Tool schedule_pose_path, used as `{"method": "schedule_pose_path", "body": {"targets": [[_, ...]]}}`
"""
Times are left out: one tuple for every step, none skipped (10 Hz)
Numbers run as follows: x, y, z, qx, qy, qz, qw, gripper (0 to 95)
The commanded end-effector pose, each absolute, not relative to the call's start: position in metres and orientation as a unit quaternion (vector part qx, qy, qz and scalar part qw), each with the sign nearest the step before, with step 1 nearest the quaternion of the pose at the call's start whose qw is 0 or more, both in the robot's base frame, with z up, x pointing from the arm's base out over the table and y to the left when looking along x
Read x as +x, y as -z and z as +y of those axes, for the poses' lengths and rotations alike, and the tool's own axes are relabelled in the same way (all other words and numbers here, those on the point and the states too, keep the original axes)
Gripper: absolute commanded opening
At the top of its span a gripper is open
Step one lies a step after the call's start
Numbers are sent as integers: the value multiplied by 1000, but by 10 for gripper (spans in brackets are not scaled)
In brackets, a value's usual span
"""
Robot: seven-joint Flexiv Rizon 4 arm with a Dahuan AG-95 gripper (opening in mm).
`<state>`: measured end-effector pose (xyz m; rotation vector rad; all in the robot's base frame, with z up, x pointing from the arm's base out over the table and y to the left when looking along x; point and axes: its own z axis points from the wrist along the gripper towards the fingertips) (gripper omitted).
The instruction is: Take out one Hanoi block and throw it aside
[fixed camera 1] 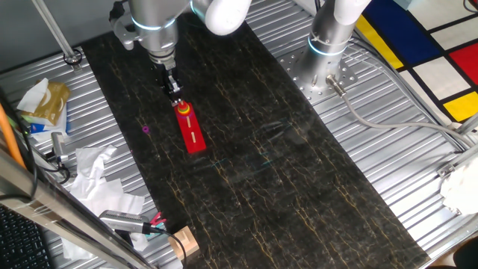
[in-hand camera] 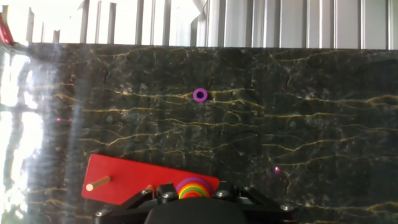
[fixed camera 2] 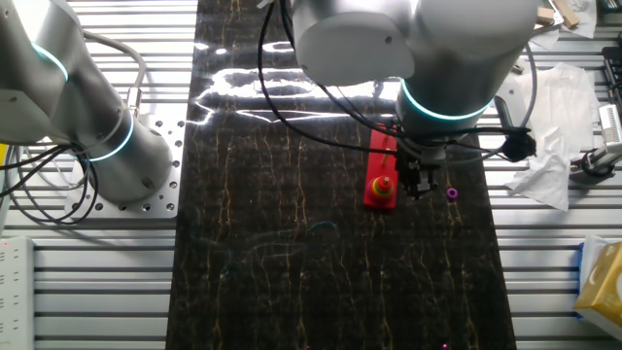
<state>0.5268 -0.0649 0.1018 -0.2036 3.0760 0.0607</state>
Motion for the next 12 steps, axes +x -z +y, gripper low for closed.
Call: {"method": "schedule_pose_path", "body": {"targets": [[526, -102, -66, -65, -16, 997, 29, 380], [526, -100, -66, -65, -15, 997, 29, 190], [526, -98, -66, -64, -14, 997, 27, 190], [526, -96, -66, -62, -14, 998, 27, 190], [526, -95, -66, -60, -15, 998, 26, 190], [526, -95, -66, -58, -15, 998, 23, 190], [526, -94, -66, -56, -16, 998, 23, 190], [526, -93, -66, -54, -16, 998, 22, 190], [526, -90, -66, -55, -15, 998, 22, 190], [525, -87, -66, -56, -15, 998, 24, 190], [525, -86, -66, -56, -15, 998, 25, 190], [525, -84, -66, -57, -16, 998, 26, 190]]}}
